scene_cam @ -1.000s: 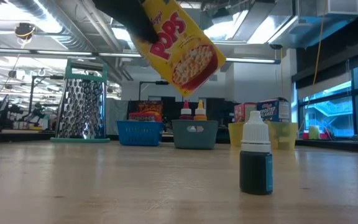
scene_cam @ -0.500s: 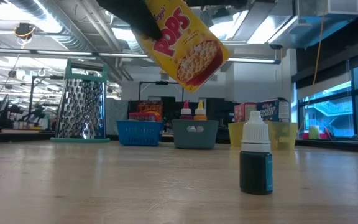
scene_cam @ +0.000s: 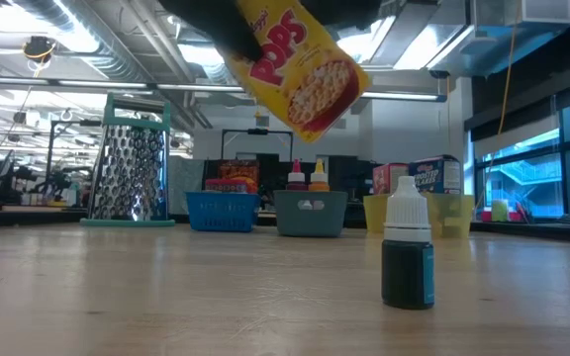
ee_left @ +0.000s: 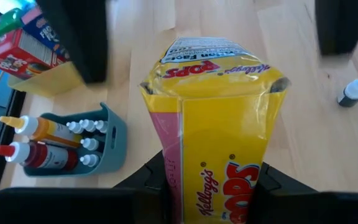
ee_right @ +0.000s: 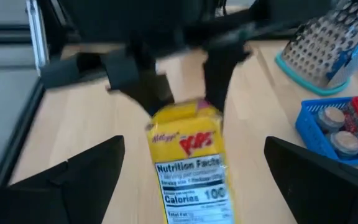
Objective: Pick & Place Kitchen Items
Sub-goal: Put the yellow cereal box into the yellow bin
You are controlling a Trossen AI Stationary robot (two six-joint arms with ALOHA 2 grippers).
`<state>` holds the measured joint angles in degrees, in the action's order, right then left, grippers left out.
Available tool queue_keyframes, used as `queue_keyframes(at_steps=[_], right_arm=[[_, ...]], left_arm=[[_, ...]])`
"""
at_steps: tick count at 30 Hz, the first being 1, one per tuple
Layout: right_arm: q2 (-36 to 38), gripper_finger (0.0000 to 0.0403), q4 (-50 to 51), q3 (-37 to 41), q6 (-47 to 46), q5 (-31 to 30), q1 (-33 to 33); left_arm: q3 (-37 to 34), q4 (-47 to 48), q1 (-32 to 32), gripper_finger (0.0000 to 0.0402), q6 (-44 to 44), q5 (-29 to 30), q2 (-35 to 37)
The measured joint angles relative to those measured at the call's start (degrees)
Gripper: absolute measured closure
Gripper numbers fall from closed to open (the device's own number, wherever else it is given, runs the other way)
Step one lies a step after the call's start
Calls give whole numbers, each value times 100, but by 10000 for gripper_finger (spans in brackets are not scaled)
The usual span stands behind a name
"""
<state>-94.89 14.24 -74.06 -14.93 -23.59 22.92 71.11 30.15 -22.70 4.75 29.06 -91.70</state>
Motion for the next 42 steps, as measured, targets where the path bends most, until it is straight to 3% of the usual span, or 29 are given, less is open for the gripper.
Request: queue_keyframes(at_steps=[6, 19, 42], right_arm=[[-289, 15, 5, 0, 189, 58, -115], [-355, 29, -27, 0, 374, 283, -154], [-348, 227, -33, 0, 356, 257, -157]], left_arm=[[0, -62, 1, 299, 0, 256, 0], [0, -44, 46, 299, 46, 142, 0], [0, -44, 42, 296, 101, 83, 0]])
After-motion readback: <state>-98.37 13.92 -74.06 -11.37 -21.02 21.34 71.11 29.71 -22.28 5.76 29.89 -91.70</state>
